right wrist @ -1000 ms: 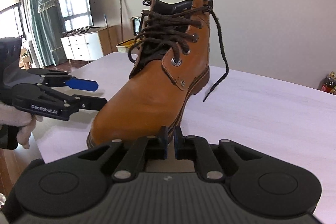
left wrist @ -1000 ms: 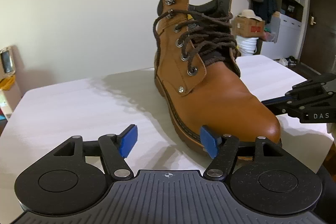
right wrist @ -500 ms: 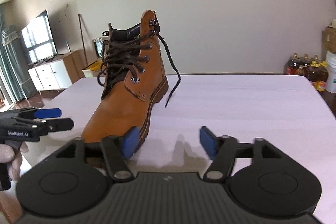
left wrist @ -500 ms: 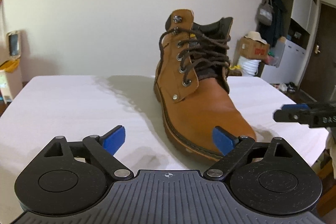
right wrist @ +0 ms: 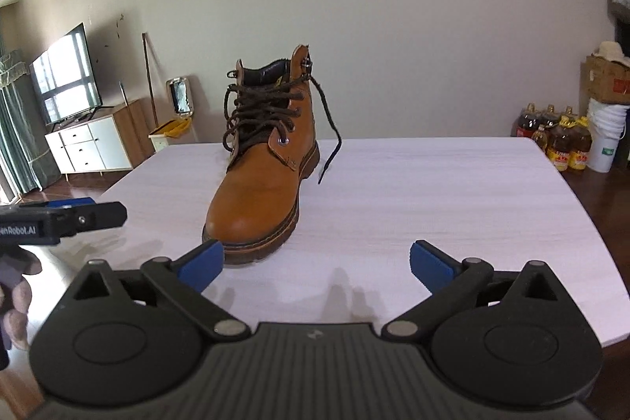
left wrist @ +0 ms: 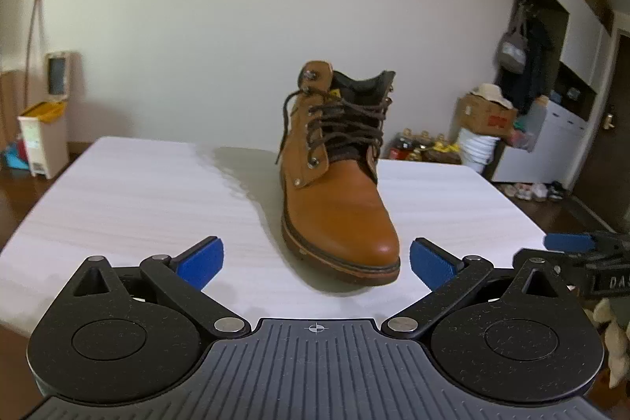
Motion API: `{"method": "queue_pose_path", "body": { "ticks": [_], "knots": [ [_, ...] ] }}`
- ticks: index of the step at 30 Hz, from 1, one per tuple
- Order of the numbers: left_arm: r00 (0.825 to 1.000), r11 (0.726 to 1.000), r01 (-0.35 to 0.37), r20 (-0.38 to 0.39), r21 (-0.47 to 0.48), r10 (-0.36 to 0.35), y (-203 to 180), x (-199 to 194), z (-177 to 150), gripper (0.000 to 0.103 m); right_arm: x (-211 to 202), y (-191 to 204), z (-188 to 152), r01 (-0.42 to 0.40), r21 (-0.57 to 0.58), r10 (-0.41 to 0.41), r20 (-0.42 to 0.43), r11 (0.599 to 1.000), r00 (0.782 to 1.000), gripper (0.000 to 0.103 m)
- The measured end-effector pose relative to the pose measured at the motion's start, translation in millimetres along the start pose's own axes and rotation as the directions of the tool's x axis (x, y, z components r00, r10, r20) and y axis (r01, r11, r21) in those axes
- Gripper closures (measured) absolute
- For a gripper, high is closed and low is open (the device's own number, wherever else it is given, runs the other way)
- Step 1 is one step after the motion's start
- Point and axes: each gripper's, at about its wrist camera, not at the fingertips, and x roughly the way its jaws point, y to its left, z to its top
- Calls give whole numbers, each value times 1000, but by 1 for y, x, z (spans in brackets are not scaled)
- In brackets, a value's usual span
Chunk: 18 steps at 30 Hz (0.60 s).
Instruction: Lace up shoes with both hands
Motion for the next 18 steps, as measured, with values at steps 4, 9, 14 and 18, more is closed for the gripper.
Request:
{"method": "queue_pose_path", "body": {
  "ticks": [4,9,14,18],
  "knots": [
    [1000,1000,1,7,7,-1,-9,-10,2,0,-11,-2,-7,23,-5,-23,9,1000,1000,1],
    [1000,1000,-23,1,17,23,-21,-18,3,0,-26,-6,-10,34,9,-34,20,999,999,1],
    [1000,1000,-13,-5,20,13,-27,-16,0,0,-38,-10,-14,29,25,-30,38,999,999,1],
    [1000,1000,-16,-4,12,17,-30,-13,-2,0,-36,-15,-14,33,35,-34,27,999,999,1]
  ]
}}
